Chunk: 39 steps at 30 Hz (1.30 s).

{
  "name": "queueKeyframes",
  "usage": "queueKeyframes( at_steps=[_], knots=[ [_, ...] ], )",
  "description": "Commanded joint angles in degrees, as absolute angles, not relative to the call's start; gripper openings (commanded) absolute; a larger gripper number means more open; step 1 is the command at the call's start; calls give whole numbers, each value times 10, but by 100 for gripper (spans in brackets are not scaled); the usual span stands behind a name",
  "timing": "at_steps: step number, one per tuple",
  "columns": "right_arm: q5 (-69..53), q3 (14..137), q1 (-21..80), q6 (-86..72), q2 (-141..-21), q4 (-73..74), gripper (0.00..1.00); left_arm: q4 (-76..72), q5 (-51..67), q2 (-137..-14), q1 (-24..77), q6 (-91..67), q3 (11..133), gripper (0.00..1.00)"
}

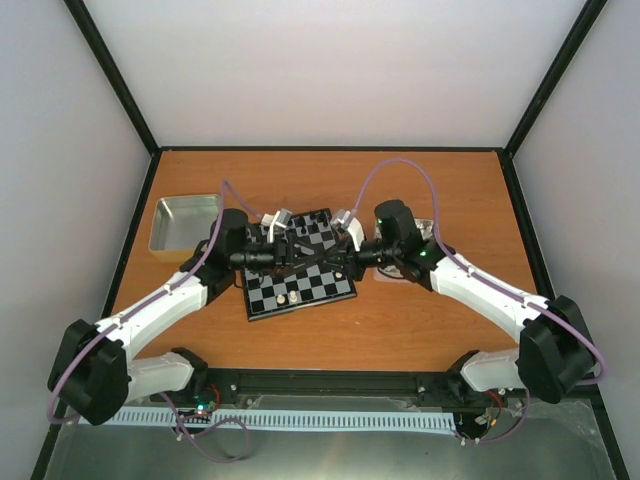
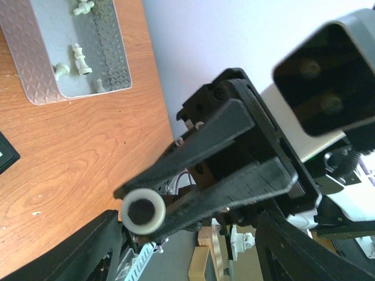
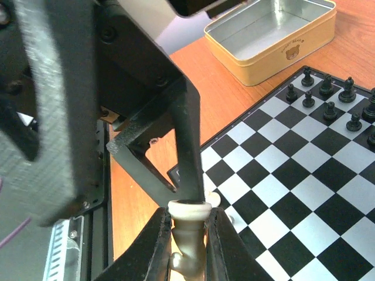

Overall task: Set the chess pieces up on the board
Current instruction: Place the chess piece on the chessboard.

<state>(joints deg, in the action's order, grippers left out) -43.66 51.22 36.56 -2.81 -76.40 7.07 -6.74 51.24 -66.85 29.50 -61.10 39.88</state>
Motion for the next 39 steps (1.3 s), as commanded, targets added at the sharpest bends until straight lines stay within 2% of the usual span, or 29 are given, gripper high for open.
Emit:
queueKeyframes(
  at_steps=[1, 5, 11, 20, 24, 29, 31, 34, 39],
  knots=[
    [-370, 504, 393, 14, -746, 53, 10, -118, 525, -673, 292, -663, 384, 62],
    [-351, 522, 405, 27, -761, 69, 10, -103, 523, -680, 292, -662, 384, 60],
    [-324, 528, 421, 43, -773, 78, 9, -103, 509, -679, 292, -672, 376, 40],
    [-321, 526, 434, 56, -769, 85, 9, -121, 494, -688, 292, -689, 364, 38],
    [-330, 530, 438, 59, -772, 86, 7, -110, 497, -704, 292, -679, 361, 24],
    [-324, 529, 441, 58, -772, 85, 7, -123, 500, -713, 292, -685, 354, 20],
    [-323, 528, 442, 56, -773, 85, 8, -121, 498, -713, 291, -682, 358, 15],
    [-317, 533, 442, 52, -775, 88, 17, -122, 500, -715, 291, -680, 360, 11],
    [-285, 555, 442, 29, -779, 119, 57, -118, 498, -711, 292, -669, 359, 10]
  ],
)
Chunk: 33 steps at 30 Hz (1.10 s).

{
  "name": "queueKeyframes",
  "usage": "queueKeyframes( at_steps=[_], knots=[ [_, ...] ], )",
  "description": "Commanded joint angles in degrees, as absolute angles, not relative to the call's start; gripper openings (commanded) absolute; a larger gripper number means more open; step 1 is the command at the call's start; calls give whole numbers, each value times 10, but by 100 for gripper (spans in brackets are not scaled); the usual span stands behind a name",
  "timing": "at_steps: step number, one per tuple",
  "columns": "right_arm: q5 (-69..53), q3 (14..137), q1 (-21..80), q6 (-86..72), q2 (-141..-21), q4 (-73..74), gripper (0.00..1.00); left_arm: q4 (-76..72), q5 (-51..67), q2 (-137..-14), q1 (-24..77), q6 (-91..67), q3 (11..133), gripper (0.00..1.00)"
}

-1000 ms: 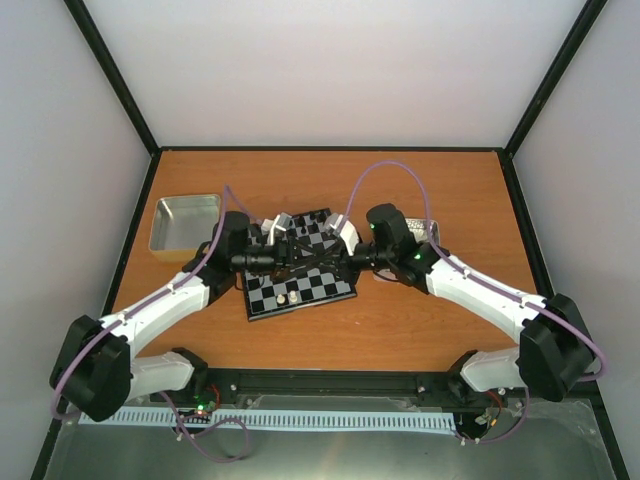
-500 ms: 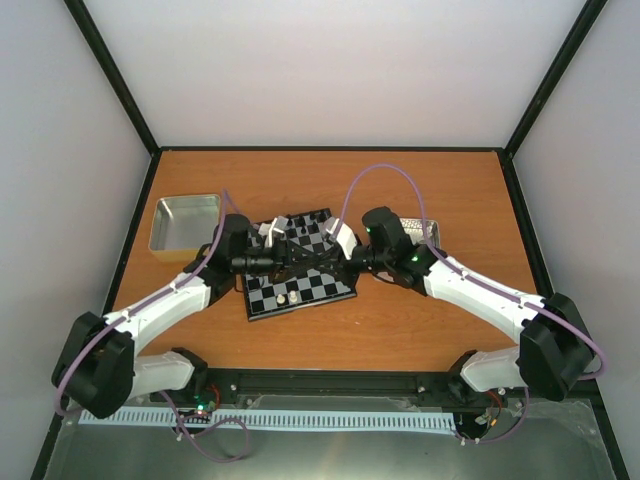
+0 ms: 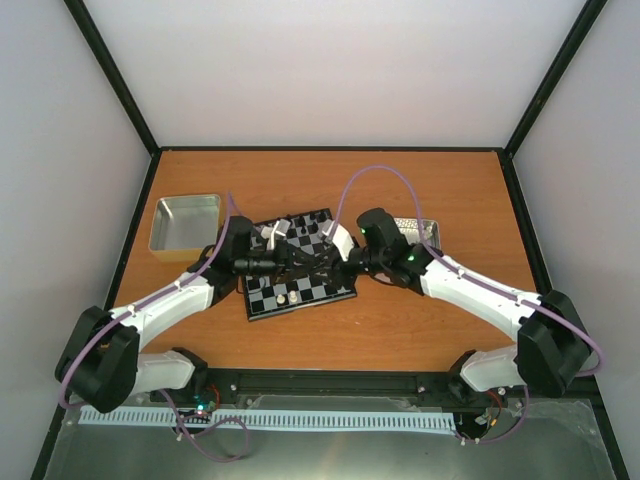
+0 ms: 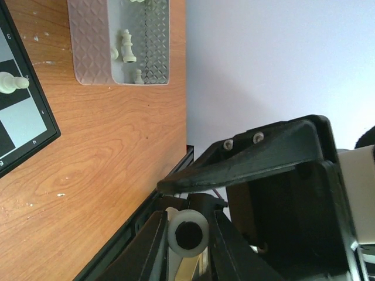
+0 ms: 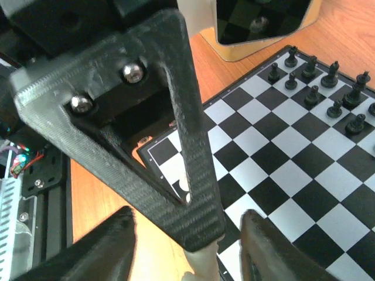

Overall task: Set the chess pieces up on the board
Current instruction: Place the chess piece on the chessboard.

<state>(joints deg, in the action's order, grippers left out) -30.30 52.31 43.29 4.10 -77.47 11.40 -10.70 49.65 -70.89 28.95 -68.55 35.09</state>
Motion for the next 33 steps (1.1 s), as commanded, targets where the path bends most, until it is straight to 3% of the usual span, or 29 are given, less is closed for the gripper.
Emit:
queueKeyframes(
  at_steps=[1, 4, 8, 20, 33],
  knots=[
    [-277, 557, 441, 21, -775, 121, 61, -114, 495, -710, 292, -665, 360, 10],
    [-304, 531, 431, -26, -738, 82, 76, -110, 487, -703, 292, -651, 362, 10],
    [-297, 434, 415, -207, -648, -68, 80, -127, 471, -675, 292, -626, 364, 12],
    [-201, 351, 402, -661, -585, -288, 70, -291, 438, -536, 291, -534, 350, 13],
    [-338, 452, 434, -694, -662, -416, 59, -348, 430, -488, 291, -480, 355, 13]
  ],
)
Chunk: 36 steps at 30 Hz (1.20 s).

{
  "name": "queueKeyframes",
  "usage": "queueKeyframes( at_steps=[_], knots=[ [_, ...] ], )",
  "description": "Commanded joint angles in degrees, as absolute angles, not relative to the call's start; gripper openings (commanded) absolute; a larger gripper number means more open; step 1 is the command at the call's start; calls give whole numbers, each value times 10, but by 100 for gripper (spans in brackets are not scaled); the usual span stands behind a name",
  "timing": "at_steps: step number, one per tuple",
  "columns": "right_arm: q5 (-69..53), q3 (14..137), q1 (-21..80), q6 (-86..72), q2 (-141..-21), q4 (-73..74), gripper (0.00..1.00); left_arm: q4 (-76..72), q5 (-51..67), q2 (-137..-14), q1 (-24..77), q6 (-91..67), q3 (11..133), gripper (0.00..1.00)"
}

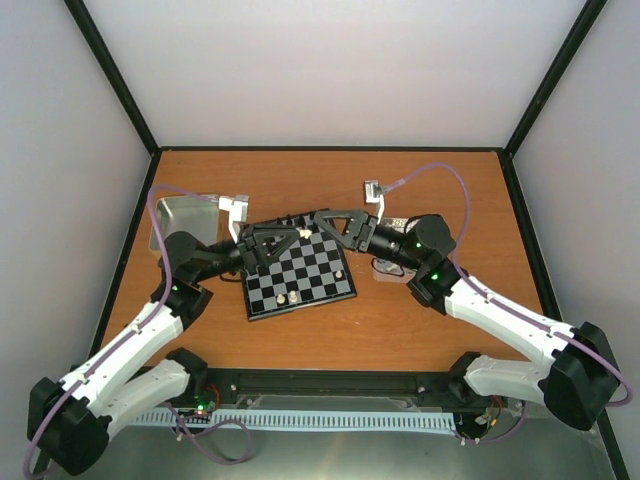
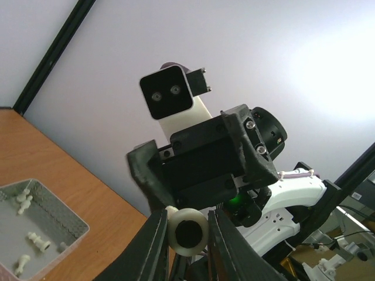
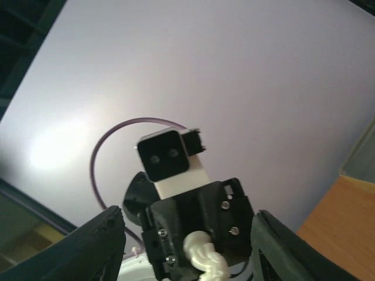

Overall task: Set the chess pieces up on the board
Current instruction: Place the chess piece on the chessboard.

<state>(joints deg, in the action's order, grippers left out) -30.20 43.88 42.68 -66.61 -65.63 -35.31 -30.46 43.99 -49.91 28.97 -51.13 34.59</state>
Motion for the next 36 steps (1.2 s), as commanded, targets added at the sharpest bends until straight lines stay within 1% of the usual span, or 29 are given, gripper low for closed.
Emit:
queueKeyframes(
  at_steps=[1, 4, 8, 11, 12, 14, 16, 17, 19, 24, 26, 36],
  knots=[
    [-341, 452, 435, -697, -664, -417, 57, -352, 430, -488, 291, -480, 355, 13],
    [-337, 449, 437, -687, -663, -390, 54, -373, 434, -488, 291, -485, 353, 13],
    [-327, 450, 437, -663, -654, -329, 57, -383, 442, -486, 291, -479, 354, 13],
    [-365, 466, 444, -664, -672, -352, 57, -386, 442, -485, 291, -470, 348, 13],
    [-381, 481, 451, -645, -679, -337, 56, -385, 443, -485, 291, -468, 348, 13],
    [-386, 522, 471, -604, -690, -282, 49, -378, 443, -485, 291, -460, 353, 13],
    [-385, 516, 475, -605, -688, -299, 39, -371, 443, -485, 292, -454, 359, 12],
    [-379, 503, 475, -615, -682, -328, 37, -368, 444, -484, 291, -451, 360, 12],
    [-360, 489, 475, -623, -668, -360, 36, -366, 444, -480, 291, -450, 359, 12],
    [-342, 481, 475, -634, -660, -382, 37, -370, 442, -469, 291, -456, 350, 11],
    [-340, 471, 475, -646, -663, -402, 35, -370, 441, -467, 291, -458, 349, 11],
    [-333, 464, 475, -649, -668, -414, 10, -369, 436, -465, 291, -458, 344, 11]
  ],
)
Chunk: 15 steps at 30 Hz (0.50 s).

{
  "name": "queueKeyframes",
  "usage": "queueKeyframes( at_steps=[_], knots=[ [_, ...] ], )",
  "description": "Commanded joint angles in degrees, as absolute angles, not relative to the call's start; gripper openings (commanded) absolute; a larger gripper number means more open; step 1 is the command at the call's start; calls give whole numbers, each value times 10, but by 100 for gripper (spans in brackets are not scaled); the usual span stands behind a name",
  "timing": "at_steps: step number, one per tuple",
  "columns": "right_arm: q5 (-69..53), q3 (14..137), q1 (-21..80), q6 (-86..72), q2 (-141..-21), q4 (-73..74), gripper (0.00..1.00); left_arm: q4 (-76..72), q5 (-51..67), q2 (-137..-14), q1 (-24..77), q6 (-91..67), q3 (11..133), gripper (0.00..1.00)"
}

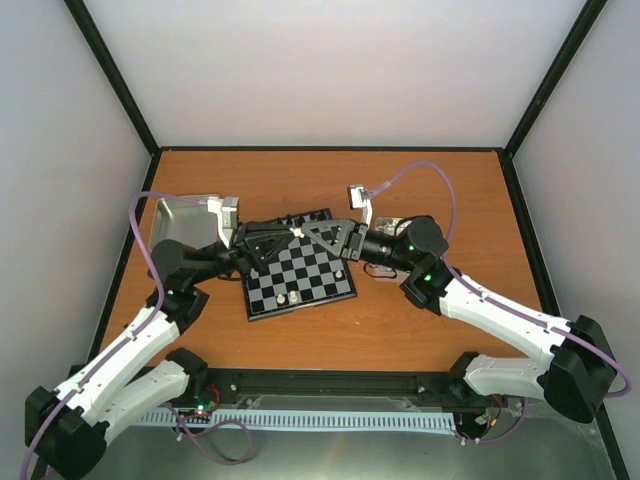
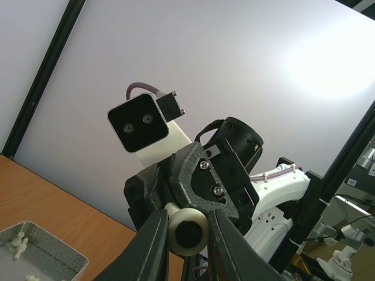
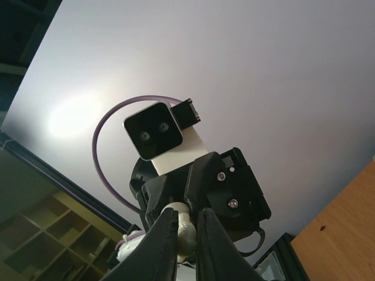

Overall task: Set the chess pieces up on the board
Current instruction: Place the chess piece on the chessboard.

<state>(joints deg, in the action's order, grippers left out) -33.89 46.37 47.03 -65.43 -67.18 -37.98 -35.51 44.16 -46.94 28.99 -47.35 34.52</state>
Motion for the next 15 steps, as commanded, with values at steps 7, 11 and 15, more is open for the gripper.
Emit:
queueKeyframes(
  at_steps=[7, 11, 15],
  knots=[
    [-315, 469, 474, -623, -665, -365, 3, -345, 421, -458, 291, -446, 343, 21],
    [-299, 481, 475, -588, -660, -295, 3, -308, 396, -447, 291, -429, 345, 36],
    [-278, 510, 475, -531, -664, -174, 3, -234, 343, -428, 291, -396, 362, 43]
  ],
)
